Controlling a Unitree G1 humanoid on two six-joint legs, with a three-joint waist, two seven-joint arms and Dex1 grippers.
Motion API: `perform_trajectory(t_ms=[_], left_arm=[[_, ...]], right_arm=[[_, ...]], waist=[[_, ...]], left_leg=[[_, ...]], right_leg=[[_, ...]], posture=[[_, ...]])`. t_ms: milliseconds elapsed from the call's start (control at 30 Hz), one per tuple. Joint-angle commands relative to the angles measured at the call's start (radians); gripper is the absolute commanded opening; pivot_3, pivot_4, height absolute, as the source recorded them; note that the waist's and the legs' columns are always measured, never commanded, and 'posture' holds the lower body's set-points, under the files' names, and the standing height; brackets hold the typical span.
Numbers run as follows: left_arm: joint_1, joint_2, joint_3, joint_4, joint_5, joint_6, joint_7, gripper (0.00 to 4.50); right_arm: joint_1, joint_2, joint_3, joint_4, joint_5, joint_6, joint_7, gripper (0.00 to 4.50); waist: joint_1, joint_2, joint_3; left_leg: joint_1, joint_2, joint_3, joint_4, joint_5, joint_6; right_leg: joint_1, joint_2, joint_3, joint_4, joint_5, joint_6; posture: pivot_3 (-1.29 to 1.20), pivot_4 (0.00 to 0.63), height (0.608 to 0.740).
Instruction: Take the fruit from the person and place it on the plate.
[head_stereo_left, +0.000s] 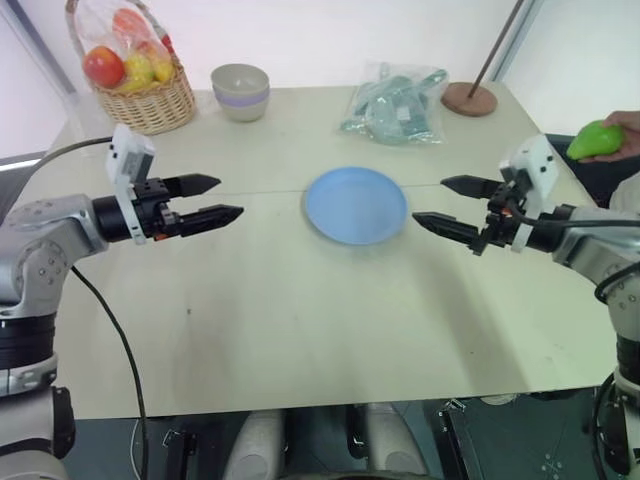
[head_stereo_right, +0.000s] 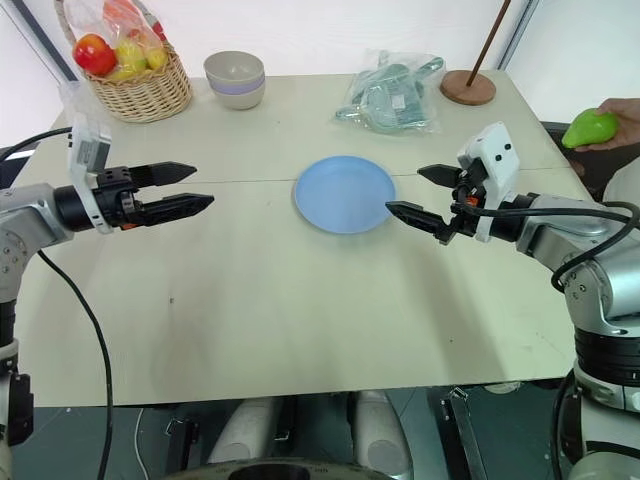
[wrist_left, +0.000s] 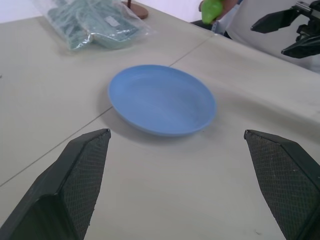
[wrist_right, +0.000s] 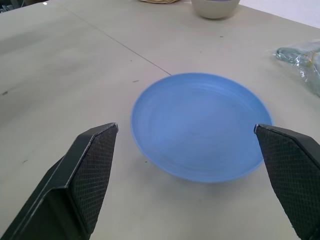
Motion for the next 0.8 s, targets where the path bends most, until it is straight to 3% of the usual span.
perform_trajectory(t_ms=[33, 800], left_arm=[[0.003, 0.023, 0.008, -0.026, 0.01, -0.018, -0.019, 4.48], [0.03, -0.009, 0.012, -0.057, -0.007, -0.005, 0.01, 4.48]], right_arm=[[-0.013, -0.016, -0.017, -0.007, -0.007, -0.029, 0.011, 4.5], [-0.003, -0.018, -0.028, -0.031, -0.001, -0.004, 0.004, 4.5]], waist=[[0.0, 0.0, 0.0], [0.0, 0.0, 0.0]], left_leg=[[0.0, 0.0, 0.0, 0.0, 0.0, 0.0], [0.0, 0.0, 0.0, 0.0, 0.0, 0.0]], right_leg=[[0.0, 0.0, 0.0, 0.0, 0.0, 0.0], [0.0, 0.0, 0.0, 0.0, 0.0, 0.0]], posture=[[0.0, 0.15, 0.74], [0.0, 0.15, 0.74]])
